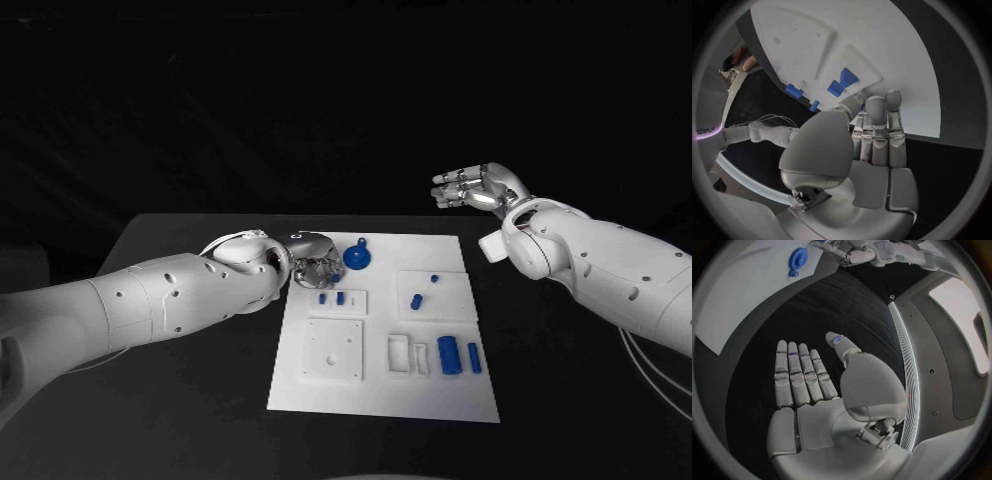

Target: Assemble the parts on the task board

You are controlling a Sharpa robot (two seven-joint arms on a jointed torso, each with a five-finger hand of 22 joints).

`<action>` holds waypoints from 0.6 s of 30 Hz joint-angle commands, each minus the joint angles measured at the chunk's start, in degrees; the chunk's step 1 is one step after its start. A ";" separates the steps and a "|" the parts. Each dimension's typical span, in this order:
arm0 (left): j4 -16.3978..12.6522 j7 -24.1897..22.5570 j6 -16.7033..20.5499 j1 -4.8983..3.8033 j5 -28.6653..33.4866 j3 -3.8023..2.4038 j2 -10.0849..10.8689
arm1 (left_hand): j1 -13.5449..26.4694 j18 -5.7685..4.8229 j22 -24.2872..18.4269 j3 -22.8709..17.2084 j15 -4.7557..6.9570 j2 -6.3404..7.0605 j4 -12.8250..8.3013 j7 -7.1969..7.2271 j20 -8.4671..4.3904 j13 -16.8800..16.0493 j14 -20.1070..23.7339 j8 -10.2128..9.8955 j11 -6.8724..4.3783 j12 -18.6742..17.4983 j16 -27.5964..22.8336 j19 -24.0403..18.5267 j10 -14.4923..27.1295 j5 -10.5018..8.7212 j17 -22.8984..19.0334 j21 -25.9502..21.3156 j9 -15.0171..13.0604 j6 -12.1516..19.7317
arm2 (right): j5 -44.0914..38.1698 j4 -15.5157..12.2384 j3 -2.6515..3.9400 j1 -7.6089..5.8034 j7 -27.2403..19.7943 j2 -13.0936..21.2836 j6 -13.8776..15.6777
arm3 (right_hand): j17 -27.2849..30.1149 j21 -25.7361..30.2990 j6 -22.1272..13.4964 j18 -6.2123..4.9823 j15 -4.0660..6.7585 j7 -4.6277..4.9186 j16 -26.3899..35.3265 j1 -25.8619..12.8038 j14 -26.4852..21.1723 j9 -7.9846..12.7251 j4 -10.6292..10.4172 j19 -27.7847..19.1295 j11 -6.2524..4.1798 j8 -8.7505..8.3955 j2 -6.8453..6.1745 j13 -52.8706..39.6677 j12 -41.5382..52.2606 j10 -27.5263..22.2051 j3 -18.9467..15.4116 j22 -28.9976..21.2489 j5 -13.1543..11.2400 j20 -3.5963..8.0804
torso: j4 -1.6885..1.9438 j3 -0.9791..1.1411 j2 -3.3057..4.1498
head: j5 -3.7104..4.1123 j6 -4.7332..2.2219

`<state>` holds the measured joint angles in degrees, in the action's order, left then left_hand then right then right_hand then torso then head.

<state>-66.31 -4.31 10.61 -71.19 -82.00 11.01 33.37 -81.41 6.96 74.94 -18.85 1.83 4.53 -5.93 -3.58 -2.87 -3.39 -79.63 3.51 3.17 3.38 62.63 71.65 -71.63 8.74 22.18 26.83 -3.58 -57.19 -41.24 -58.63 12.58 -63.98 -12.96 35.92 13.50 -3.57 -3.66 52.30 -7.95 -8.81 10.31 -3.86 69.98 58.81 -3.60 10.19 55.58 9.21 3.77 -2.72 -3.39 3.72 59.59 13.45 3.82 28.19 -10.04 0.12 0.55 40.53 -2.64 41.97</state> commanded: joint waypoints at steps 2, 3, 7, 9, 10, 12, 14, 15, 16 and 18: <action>-0.07 0.07 0.94 0.09 -0.53 0.04 0.00 | -0.07 -0.07 1.05 -0.49 0.04 1.10 0.34 0.27 0.10 0.03 0.43 -0.14 0.13 -0.05 -0.31 -0.14 0.70 -0.30 -0.08 -0.20 0.15 2.53 | -0.50 -0.01 0.02 0.02 -0.39 0.01 -0.93 | 0.08 -0.33 -0.04 -0.02 -0.11 -0.10 0.33 0.08 -0.23 0.07 0.09 -0.38 -0.01 -0.33 0.28 0.08 -0.17 -0.19 -0.16 -0.08 0.29 -0.11 | 0.02 -0.03 -0.01 | -0.01 -0.03; -0.06 0.10 1.01 0.09 -0.48 0.04 0.02 | -0.07 -0.07 1.04 -0.46 0.00 1.27 0.40 0.48 0.12 0.03 0.49 -0.20 0.22 -0.05 -0.36 -0.14 0.94 -0.34 -0.10 -0.23 0.21 3.78 | -0.56 -0.01 0.02 0.02 -0.36 0.01 -0.96 | 0.09 -0.32 -0.04 -0.01 -0.12 -0.09 0.33 0.09 -0.27 0.07 0.10 -0.42 -0.01 -0.33 0.27 0.08 -0.17 -0.21 -0.22 -0.09 0.24 -0.12 | 0.02 -0.03 -0.01 | -0.01 -0.03; 0.04 0.37 1.55 0.10 -0.19 0.03 0.22 | -0.27 -0.08 1.01 -0.24 -0.11 1.77 0.98 0.95 0.18 0.03 0.83 -0.31 0.51 -0.04 -0.54 -0.24 1.77 -0.55 -0.17 -0.53 0.34 8.18 | -1.30 -0.08 0.02 0.03 0.06 0.10 -1.29 | 0.09 -0.27 -0.02 0.06 -0.33 -0.08 0.34 0.24 -0.52 0.07 0.24 -0.69 0.10 -0.33 0.20 0.08 -0.18 -0.52 -0.43 -0.10 0.11 -0.16 | -0.01 -0.02 0.00 | -0.02 -0.09; 0.21 0.53 1.77 0.10 -0.04 0.03 0.36 | -0.58 -0.08 1.00 0.03 -0.25 2.08 1.38 0.76 0.25 0.03 1.06 -0.41 0.77 -0.04 -0.64 -0.31 2.57 -0.57 -0.23 -0.76 0.42 10.09 | -2.32 -0.24 0.02 0.06 0.51 0.25 -1.81 | 0.09 -0.29 0.19 0.10 -0.46 -0.08 0.32 0.30 -0.50 0.05 0.34 -0.74 0.14 -0.31 0.15 0.07 -0.16 -0.56 -0.55 -0.09 -0.04 -0.13 | -0.01 -0.04 0.00 | 0.09 -0.11; 0.33 0.62 1.86 0.10 0.03 0.02 0.44 | -0.64 -0.06 0.97 0.13 -0.37 2.21 1.51 0.74 0.33 0.03 1.22 -0.42 0.95 -0.03 -0.74 -0.40 3.08 -0.57 -0.27 -0.88 0.44 10.61 | -3.02 -0.37 0.02 0.09 0.84 0.37 -2.30 | 0.09 -0.31 0.56 0.12 -0.49 -0.11 0.33 0.36 -0.51 0.04 0.42 -0.73 0.15 -0.29 0.12 0.08 -0.16 -0.58 -0.62 -0.09 -0.12 -0.12 | -0.01 -0.06 0.00 | 0.14 -0.15; 0.66 0.80 2.01 0.11 0.30 0.00 0.66 | -0.89 0.10 0.92 0.35 -0.65 2.46 1.83 0.45 0.58 0.03 1.50 -0.40 1.36 -0.04 -1.00 -0.55 4.31 -0.62 -0.42 -1.22 0.43 10.70 | -5.27 -0.86 0.02 0.24 1.69 0.81 -3.71 | 0.07 -0.47 2.94 0.12 -0.42 -0.42 0.32 0.56 0.05 -0.06 0.88 -0.30 -0.06 -0.22 0.15 0.08 -0.17 -0.01 -0.64 -0.06 -0.80 0.06 | -0.04 -0.10 0.01 | 0.21 -0.24; 0.96 0.97 2.29 0.11 0.62 -0.07 0.94 | -1.18 0.24 0.90 0.30 -0.82 2.48 1.94 -0.47 0.75 0.03 1.91 -0.17 1.62 -0.04 -1.33 -0.73 5.08 -0.54 -0.59 -1.53 0.27 7.73 | -7.96 -1.59 0.02 0.45 2.50 1.41 -5.16 | -0.30 -1.51 5.27 -0.34 0.65 -1.16 -0.39 0.59 3.31 -0.27 1.32 2.25 -1.12 0.10 0.33 0.06 0.19 2.78 0.02 0.22 -1.35 0.96 | -0.03 -0.09 0.01 | 0.21 -0.33; 0.96 0.97 2.29 0.11 0.62 -0.07 0.94 | -1.18 0.24 0.90 0.30 -0.82 2.48 1.94 -0.47 0.75 0.03 1.91 -0.17 1.62 -0.04 -1.33 -0.73 5.08 -0.54 -0.59 -1.53 0.27 7.73 | -7.96 -1.59 0.02 0.45 2.50 1.41 -5.16 | -0.30 -1.51 5.27 -0.34 0.65 -1.16 -0.39 0.59 3.31 -0.27 1.32 2.25 -1.12 0.10 0.33 0.06 0.19 2.78 0.02 0.22 -1.35 0.96 | -0.03 -0.09 0.01 | 0.21 -0.33; 1.22 1.08 2.66 0.11 0.92 -0.15 1.22 | -1.90 0.40 0.98 -0.59 -1.04 2.59 1.39 -2.05 0.94 0.03 3.35 0.13 1.95 -0.04 -2.63 -1.42 5.93 -0.61 -1.20 -1.97 0.05 2.27 | -10.40 -2.35 0.02 0.65 3.11 1.99 -6.11 | -0.73 -2.96 7.65 -0.49 2.22 -1.90 -0.88 0.37 7.37 -0.46 1.91 5.94 -2.22 0.06 0.19 0.04 -0.12 5.93 1.44 0.40 -1.80 2.49 | -0.03 -0.08 0.00 | 0.23 -0.39; 1.55 1.05 3.25 0.11 1.54 -0.27 1.63 | -2.12 0.55 1.14 -1.27 -0.98 2.58 1.13 -2.47 0.95 0.03 3.11 0.21 1.92 -0.04 -2.66 -1.38 5.70 -0.42 -1.31 -1.90 -0.04 0.61 | -13.47 -3.38 0.02 0.94 3.73 2.74 -6.94 | -1.61 -4.87 9.46 -0.96 4.08 -2.41 -2.18 0.78 12.01 -0.71 2.59 10.12 -3.29 0.36 0.14 -0.14 0.33 8.57 2.28 0.96 -2.18 4.21 | -0.02 -0.03 -0.03 | 0.42 -0.59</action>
<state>-65.12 -4.05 12.46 -71.17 -81.63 10.77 34.71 -82.91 7.18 74.93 -19.72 0.81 7.24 -4.76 -5.80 -1.84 -3.29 -76.72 3.49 5.12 3.42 60.12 70.62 -65.98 8.37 20.95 25.05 -3.55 -55.68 -47.16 -61.20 12.60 -63.25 -11.16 38.27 10.68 -4.69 -7.48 60.81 -7.86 -5.76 8.27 -5.22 70.21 68.45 -4.17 12.44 63.51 6.48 3.78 -2.49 -3.43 3.73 66.81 15.42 4.41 26.33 -6.74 0.09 0.48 40.53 -2.41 41.58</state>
